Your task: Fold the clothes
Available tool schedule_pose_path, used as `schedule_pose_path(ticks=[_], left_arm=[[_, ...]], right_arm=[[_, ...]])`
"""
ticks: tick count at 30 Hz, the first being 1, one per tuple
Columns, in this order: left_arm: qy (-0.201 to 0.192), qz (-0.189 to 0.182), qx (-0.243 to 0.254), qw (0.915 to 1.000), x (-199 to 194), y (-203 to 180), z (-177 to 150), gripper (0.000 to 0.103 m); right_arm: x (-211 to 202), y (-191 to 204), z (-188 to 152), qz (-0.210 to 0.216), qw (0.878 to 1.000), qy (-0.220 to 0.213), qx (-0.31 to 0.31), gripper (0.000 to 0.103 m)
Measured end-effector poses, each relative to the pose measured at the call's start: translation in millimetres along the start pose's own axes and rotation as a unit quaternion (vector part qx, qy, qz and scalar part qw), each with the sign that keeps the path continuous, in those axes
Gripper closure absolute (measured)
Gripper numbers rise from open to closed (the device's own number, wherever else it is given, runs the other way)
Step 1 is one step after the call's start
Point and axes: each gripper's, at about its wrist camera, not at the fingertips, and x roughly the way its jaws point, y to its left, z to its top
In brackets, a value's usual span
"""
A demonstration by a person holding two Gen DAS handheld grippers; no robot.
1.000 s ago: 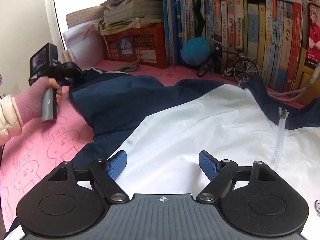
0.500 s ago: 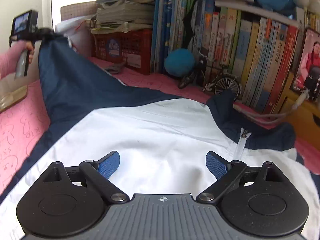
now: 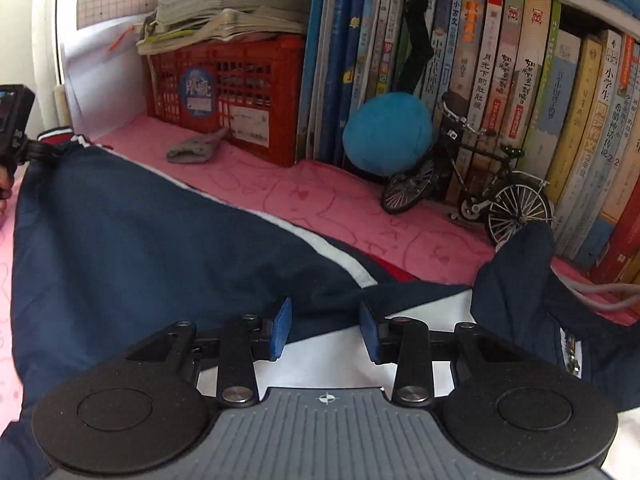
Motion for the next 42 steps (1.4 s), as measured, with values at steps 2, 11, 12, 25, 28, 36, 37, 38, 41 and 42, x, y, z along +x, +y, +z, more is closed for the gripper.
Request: schedule_pose_path(ticks=[2,11,12,25,28,36,37,38,41,42], left_arm=[[-0.013,-0.007,-0.026,0.9996,-8.4,4.2,-1.0,0.079],[-0.109,-0.090,-0.090,0.9859,-81.4,16.1,19.5,0.033],[-0.123,-0.101,-0.071,0.9847,-93.7,13.4,19.3,0.029],[-0.245,-0.358,0.192,0.8803,-242.5,-80.5,-58.9,0.020],[-0.253,-0.342,0.291,0.8570,-242.6,-132.0,-94.3,0.032],[-0.239,-0.227,0.346,0.8785,-176.9,-130.8,-89.8,0.041],[-0.226,-0.207,0.333,0.8918,-161.6,-120.2,-81.8,0.041],[-0.213,-0.184,0.321,0.9044,-144.0,-110.6,-74.0,0.041],[-0.172,-0.118,0.283,0.9361,-92.5,-83.5,-50.5,0.041],[-0.159,-0.098,0.276,0.9429,-78.0,-77.5,-43.2,0.041]], right_arm=[[12.7,-6.8,5.6,0.002,1.000,-0.007,0.025,0.062],[19.3,-6.3,11.7,-0.029,0.999,-0.004,0.023,0.039],[17.0,-7.1,11.3,-0.030,0.999,-0.004,0.022,0.038],[-91.8,10.5,-46.1,-0.016,0.995,-0.059,-0.074,0.003],[-86.2,12.8,-63.9,-0.011,0.997,-0.028,-0.071,0.002],[-75.7,-2.7,-67.7,0.027,1.000,0.014,-0.005,0.000],[-75.5,-2.7,-68.0,0.027,1.000,0.014,-0.005,0.000],[-75.5,-2.0,-68.5,0.026,1.000,0.013,-0.006,0.000],[-78.0,-2.5,-70.1,0.026,1.000,0.013,-0.008,0.000],[-79.0,-2.7,-70.5,0.027,1.000,0.013,-0.007,0.000]])
